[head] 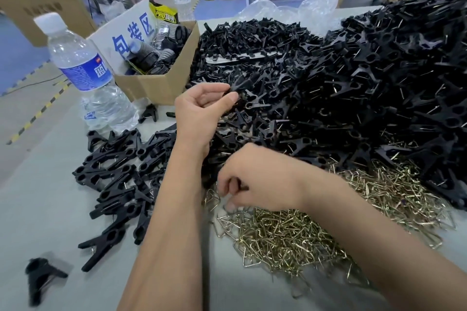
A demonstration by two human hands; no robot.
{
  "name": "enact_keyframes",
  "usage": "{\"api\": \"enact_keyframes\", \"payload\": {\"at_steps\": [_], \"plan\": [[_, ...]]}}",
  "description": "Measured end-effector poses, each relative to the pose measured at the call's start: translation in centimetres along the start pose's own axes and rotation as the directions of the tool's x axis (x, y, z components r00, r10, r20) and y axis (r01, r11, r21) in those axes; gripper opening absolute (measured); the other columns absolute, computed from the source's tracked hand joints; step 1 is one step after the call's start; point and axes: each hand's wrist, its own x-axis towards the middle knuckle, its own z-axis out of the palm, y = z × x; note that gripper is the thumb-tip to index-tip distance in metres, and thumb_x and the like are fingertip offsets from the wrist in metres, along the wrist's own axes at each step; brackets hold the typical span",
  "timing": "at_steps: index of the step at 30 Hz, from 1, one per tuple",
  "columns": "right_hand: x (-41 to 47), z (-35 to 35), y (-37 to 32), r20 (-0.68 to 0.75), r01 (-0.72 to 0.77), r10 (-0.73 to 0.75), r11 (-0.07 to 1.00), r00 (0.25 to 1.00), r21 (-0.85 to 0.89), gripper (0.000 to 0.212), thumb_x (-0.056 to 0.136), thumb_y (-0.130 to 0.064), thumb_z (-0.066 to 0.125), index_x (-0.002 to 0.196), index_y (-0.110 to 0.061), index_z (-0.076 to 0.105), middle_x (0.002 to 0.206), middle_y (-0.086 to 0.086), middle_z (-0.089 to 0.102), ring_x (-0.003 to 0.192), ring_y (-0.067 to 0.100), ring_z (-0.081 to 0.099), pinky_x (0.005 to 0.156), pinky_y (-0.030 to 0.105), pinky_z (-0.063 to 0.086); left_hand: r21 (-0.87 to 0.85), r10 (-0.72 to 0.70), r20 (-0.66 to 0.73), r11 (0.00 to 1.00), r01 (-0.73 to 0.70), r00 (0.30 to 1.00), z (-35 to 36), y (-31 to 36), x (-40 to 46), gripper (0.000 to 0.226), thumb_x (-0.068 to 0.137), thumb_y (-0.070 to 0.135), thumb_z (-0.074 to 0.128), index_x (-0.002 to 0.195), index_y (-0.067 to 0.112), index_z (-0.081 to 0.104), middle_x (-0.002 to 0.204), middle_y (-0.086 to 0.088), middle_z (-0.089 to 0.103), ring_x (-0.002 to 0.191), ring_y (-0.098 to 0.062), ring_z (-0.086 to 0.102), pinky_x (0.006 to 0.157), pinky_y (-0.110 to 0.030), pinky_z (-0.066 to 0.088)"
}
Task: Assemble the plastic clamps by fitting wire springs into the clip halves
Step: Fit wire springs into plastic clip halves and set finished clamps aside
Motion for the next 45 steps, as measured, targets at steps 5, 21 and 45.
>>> {"api": "enact_keyframes", "payload": {"at_steps": [5,21,45], "plan": [[0.5,0.6,-1.1,0.086,-0.04,0.057,0.98,0.995,-0.194,0.012,0.089,-0.014,0.069,0.089,-0.026,0.073,0.091,-0.009,0.07,0.087,0.017,0.067,0.079,0.038,0.057,-0.009,0.017,0.003,1.0,-0.017,1.0,-0.1,-0.1,0.0,0.022,0.074,0.011,0.091,0.089,0.024,0.081,0.082,0.002,0.076,0.083,-0.012,0.07,0.076,-0.023,0.056],[-2.6,-1.1,6.0,-0.645,0.247,0.649,0.602,0.404,0.76,0.006,0.089,-0.004,0.08,0.095,-0.007,0.078,0.073,0.011,0.075,0.056,0.018,0.068,0.052,0.025,0.057,0.089,0.12,0.302,0.984,-0.154,0.946,0.8,-0.2,-0.4,0.034,0.069,0.002,0.092,0.094,0.021,0.078,0.098,-0.002,0.08,0.092,-0.016,0.076,0.085,-0.026,0.058],[-2.7,-0.7,6.8,-0.587,0.17,0.682,0.578,0.435,0.798,0.012,0.085,-0.007,0.084,0.077,-0.008,0.074,0.061,0.006,0.069,0.047,0.014,0.062,0.042,0.023,0.049,0.086,0.056,0.442,0.991,-0.105,0.895,1.5,0.5,-1.2,0.035,0.067,0.0,0.093,0.091,0.021,0.079,0.096,-0.005,0.08,0.089,-0.018,0.076,0.083,-0.031,0.061]]}}
